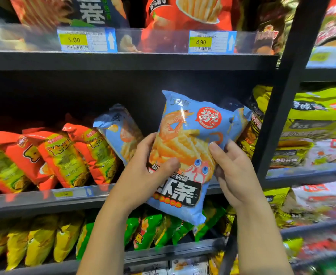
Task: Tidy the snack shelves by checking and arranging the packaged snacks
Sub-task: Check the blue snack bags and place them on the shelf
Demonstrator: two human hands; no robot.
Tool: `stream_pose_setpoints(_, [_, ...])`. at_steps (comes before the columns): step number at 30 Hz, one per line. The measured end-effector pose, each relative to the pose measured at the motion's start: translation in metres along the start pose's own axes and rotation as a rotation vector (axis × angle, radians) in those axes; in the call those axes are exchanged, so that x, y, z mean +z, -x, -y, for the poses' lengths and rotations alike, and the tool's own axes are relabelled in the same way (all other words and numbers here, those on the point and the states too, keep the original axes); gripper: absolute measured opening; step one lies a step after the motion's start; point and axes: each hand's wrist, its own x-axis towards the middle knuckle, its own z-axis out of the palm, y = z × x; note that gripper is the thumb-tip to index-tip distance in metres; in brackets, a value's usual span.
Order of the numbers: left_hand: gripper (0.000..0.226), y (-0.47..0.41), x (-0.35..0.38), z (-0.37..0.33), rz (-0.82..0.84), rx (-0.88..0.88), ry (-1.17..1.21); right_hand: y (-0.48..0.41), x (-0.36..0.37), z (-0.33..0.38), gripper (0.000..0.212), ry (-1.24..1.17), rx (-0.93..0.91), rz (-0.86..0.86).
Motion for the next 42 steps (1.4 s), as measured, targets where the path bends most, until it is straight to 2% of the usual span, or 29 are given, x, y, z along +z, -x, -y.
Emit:
stream_pose_setpoints(2, [0.078,0.008,0.002,0.003,0.028,-0.027,0.036,0.006,0.005,-0.002,0.039,-0.004,0.023,0.005])
stream_pose_setpoints(5, [0.068,0.021,0.008,0.006,-0.048,-0.049,0.151,0.017,0.017,-0.005,0.042,0.039,0.027,-0.011])
stream_pose_setpoints(9, [0.058,0.040,0.015,0.009,-0.084,-0.128,0.277,0.039,0.034,-0.019,0.071,0.122,0.084,-0.025])
stream_pose_setpoints(11, [0.061,0.049,0.017,0.014,-0.102,-0.155,0.292,0.048,0.042,-0.028,0.085,0.202,0.075,-0.052])
stream_pose_setpoints(12, [0.063,0.054,0.017,0.017,-0.112,-0.160,0.292,0.053,0.045,-0.030,0.085,0.234,0.059,-0.062])
stream_pose_setpoints(15, [0.069,0.070,0.013,0.023,-0.097,-0.174,0.284,0.066,0.053,-0.035,0.067,0.272,0.029,-0.082])
stream_pose_setpoints(18, [0.081,0.087,0.002,0.030,-0.030,-0.225,0.294,0.080,0.056,-0.041,0.066,0.233,0.079,-0.088])
stream_pose_setpoints(23, [0.076,0.105,-0.021,0.033,-0.037,-0.363,0.623,0.098,0.056,-0.057,0.052,-0.093,0.318,-0.076])
stream_pose_setpoints(25, [0.071,0.110,-0.032,0.031,-0.035,-0.372,0.711,0.106,0.060,-0.061,0.059,-0.185,0.379,-0.055])
stream_pose_setpoints(28, [0.071,0.123,-0.042,0.025,-0.066,-0.377,0.782,0.114,0.066,-0.064,0.088,-0.246,0.417,0.003])
stream_pose_setpoints(30, [0.074,0.130,-0.047,0.023,-0.067,-0.377,0.774,0.117,0.070,-0.063,0.090,-0.234,0.418,0.022])
stream_pose_setpoints(32, [0.068,0.124,-0.047,0.023,-0.060,-0.387,0.691,0.120,0.075,-0.059,0.071,-0.204,0.404,0.036])
stream_pose_setpoints(34, [0.051,0.118,-0.047,0.021,-0.065,-0.411,0.621,0.124,0.083,-0.052,0.055,-0.129,0.389,0.040])
stream_pose_setpoints(37, [0.045,0.131,-0.041,0.020,-0.037,-0.376,0.563,0.129,0.097,-0.044,0.045,0.027,0.330,0.061])
stream_pose_setpoints(42, [0.060,0.150,-0.041,0.027,-0.105,-0.433,0.665,0.133,0.111,-0.031,0.066,0.155,0.349,0.093])
